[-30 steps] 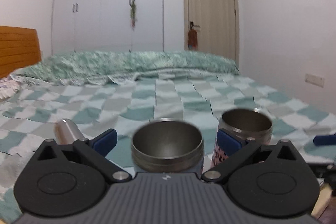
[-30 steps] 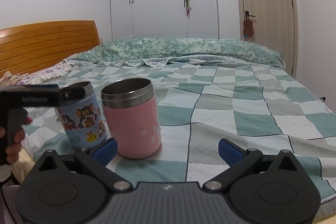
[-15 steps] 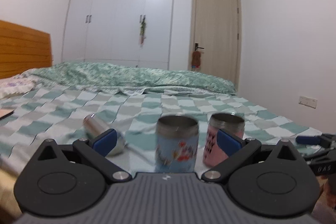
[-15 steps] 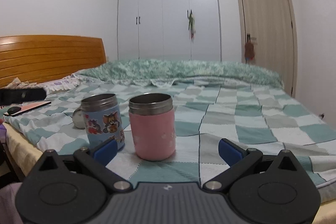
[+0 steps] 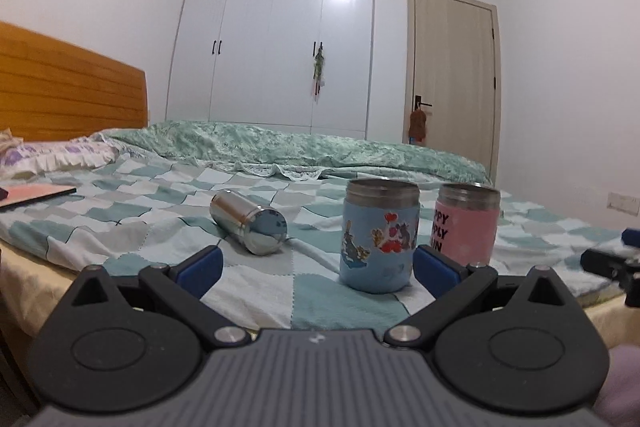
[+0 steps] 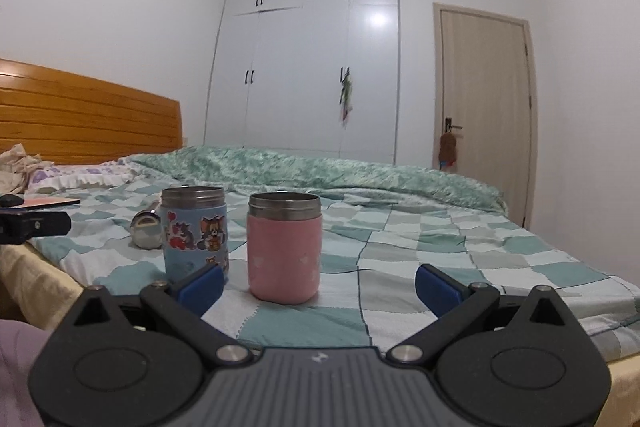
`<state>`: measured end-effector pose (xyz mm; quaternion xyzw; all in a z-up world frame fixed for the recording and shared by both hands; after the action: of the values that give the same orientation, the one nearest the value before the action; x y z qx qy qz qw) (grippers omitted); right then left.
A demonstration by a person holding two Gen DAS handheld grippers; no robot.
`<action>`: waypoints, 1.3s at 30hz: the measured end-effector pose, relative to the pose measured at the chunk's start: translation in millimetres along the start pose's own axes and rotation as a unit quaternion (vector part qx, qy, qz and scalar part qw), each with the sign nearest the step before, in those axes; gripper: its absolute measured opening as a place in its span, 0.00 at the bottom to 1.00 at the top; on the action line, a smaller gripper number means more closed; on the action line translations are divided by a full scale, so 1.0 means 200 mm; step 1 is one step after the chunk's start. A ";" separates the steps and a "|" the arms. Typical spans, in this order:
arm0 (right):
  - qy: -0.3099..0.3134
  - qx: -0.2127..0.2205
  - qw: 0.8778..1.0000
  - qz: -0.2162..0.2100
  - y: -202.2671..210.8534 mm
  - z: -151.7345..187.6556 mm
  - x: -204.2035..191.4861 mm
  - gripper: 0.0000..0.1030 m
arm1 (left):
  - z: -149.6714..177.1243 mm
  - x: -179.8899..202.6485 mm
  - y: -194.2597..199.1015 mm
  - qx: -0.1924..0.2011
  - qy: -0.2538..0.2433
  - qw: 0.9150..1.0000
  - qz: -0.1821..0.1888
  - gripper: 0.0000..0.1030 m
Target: Flip cup upright
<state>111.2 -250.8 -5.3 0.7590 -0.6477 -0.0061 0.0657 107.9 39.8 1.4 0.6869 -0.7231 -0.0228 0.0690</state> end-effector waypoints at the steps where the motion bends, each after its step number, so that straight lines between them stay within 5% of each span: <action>1: 0.001 0.004 1.000 0.005 0.01 0.01 0.00 0.99 | 0.01 0.01 0.00 0.001 -0.007 1.000 -0.005 1.00; 39: -0.024 0.036 0.999 0.030 0.05 0.01 0.07 1.00 | 0.03 0.04 0.00 0.018 -0.027 0.999 -0.013 1.00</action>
<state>103.1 -266.7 -4.9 0.7406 -0.6716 0.0015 0.0228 107.7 30.8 -3.6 0.6967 -0.7158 -0.0288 0.0367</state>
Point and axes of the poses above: each gripper's, at about its wrist camera, not at the fingertips, and y roughly against the way its jaws point, x to its right, z to its underside, the point moved 10 cm from there along -y, roughly the way its jaws point, and after that the axes turned 1 degree about y, right-handed, at the moved point
